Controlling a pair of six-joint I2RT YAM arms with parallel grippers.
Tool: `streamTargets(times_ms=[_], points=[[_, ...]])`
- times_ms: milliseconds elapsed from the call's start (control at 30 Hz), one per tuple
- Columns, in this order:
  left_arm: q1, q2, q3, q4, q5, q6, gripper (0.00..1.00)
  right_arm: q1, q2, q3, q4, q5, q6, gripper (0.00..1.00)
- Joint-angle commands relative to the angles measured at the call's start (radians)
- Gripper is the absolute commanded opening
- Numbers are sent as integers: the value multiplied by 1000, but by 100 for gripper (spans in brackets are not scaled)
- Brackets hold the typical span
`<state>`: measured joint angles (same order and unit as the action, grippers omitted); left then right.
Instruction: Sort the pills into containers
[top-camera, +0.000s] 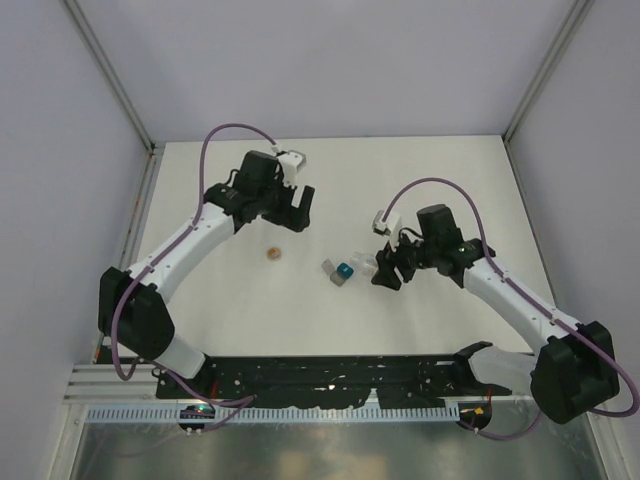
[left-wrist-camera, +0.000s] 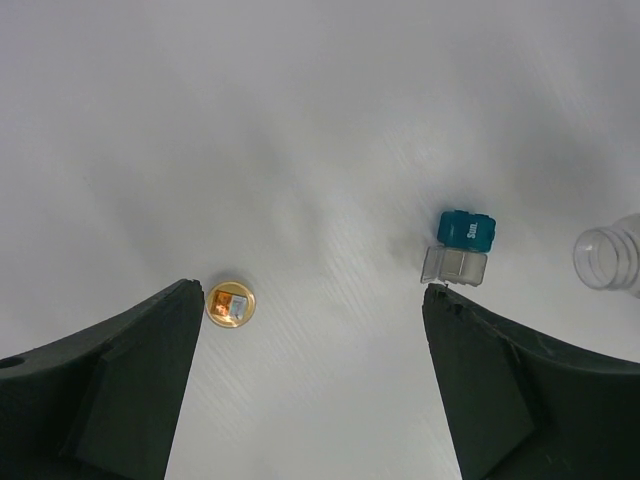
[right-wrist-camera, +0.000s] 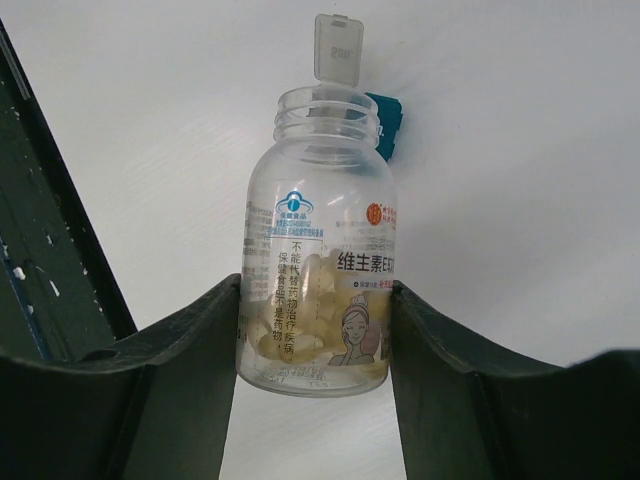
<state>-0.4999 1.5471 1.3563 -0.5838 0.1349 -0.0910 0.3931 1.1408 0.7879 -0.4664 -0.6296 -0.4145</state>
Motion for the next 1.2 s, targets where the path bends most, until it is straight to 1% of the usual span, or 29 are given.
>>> streamTargets(times_ms=[0,400,933,1167], points=[[8,-62,-14,35,29,17,94,32,28,-10,86,45,37,6],[23,-78,-22,33,42,7,94,119,131,10,86,119,39,6],[40,-88,-40,39,63,-3,94,167,231,59,95,128,42,6],[44,-91,-49,39,69,-4,94,182,273,108,60,160,46,6]])
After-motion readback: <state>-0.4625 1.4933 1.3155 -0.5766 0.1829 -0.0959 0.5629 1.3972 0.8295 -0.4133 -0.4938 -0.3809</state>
